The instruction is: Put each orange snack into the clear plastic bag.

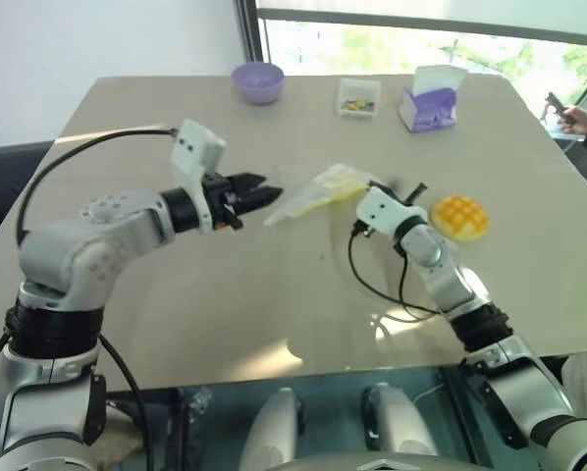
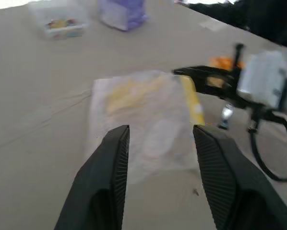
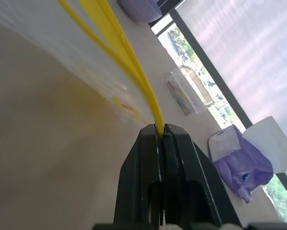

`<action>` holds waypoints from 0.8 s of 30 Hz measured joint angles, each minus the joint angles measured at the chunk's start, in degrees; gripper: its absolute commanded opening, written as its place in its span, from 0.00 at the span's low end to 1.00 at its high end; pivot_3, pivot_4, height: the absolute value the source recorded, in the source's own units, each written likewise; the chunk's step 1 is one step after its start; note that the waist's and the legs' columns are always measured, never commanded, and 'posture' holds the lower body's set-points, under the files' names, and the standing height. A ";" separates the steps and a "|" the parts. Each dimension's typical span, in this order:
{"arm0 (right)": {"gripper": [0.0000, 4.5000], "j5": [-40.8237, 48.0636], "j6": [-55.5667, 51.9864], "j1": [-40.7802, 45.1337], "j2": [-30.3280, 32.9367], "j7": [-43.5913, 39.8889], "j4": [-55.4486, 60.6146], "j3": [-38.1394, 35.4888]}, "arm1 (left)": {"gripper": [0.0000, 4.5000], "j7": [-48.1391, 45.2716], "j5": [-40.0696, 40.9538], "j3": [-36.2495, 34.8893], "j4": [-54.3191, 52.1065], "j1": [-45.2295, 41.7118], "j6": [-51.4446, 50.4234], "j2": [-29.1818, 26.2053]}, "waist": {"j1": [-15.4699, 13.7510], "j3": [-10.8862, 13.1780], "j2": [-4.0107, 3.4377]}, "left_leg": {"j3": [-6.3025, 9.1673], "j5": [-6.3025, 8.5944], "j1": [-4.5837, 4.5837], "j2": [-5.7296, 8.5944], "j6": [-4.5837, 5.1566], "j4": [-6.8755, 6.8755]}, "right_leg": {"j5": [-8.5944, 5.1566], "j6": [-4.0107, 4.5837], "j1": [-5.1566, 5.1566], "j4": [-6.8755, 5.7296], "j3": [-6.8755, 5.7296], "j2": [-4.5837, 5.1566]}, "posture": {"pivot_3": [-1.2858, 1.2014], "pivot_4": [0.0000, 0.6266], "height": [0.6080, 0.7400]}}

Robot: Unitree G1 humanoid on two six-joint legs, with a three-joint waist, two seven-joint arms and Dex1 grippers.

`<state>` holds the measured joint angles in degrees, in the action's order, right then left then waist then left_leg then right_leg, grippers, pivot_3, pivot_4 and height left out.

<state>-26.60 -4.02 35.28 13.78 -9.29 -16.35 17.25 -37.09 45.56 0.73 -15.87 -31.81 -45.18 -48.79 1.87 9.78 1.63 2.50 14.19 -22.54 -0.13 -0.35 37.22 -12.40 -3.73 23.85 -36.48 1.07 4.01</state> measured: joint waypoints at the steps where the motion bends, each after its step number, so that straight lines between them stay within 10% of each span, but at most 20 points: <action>1: 0.00 -0.16 -0.61 0.00 -0.17 -0.28 0.29 0.13 | 0.52 -2.48 -2.02 1.43 -0.94 0.40 2.11 -0.05 | 0.04 0.02 -0.01 | 0.01 0.00 -0.03 -0.02 0.01 0.00 | 0.00 0.00 0.03 0.01 -0.01 -0.01 | 0.52 0.24 1.00; 13: 0.00 -1.27 -3.30 -0.01 -0.49 -0.91 1.85 0.78 | 0.52 -2.98 -24.22 11.41 -1.84 1.22 11.50 4.33 | 0.45 0.13 -0.16 | -0.02 0.16 -0.16 -0.04 0.31 0.07 | 0.00 -0.02 0.21 -0.13 0.03 -0.07 | 0.52 0.24 1.00; 19: 0.00 -1.91 -3.32 -0.02 -0.83 -0.84 1.95 1.03 | 0.04 -2.75 -29.78 11.61 1.40 -0.16 13.54 7.87 | 0.47 0.13 -0.16 | -0.01 0.16 -0.16 -0.04 0.31 0.11 | 0.00 -0.02 0.22 -0.19 0.02 -0.07 | 0.52 0.24 1.00; 24: 0.00 -2.25 -3.53 -0.23 -1.06 -0.71 2.56 1.02 | 0.02 -3.25 -32.95 11.76 2.10 -0.26 14.38 8.66 | 0.49 0.13 -0.16 | -0.01 0.16 -0.16 -0.05 0.31 0.12 | 0.00 -0.02 0.23 -0.21 0.03 -0.07 | 0.52 0.24 1.00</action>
<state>-28.85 -7.55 35.05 12.72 -10.00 -13.79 18.27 -40.33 12.61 12.49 -13.76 -32.07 -30.80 -40.14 2.36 9.92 1.46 2.48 14.35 -22.70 -0.18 -0.04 37.33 -12.40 -3.74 24.08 -36.69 1.09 3.94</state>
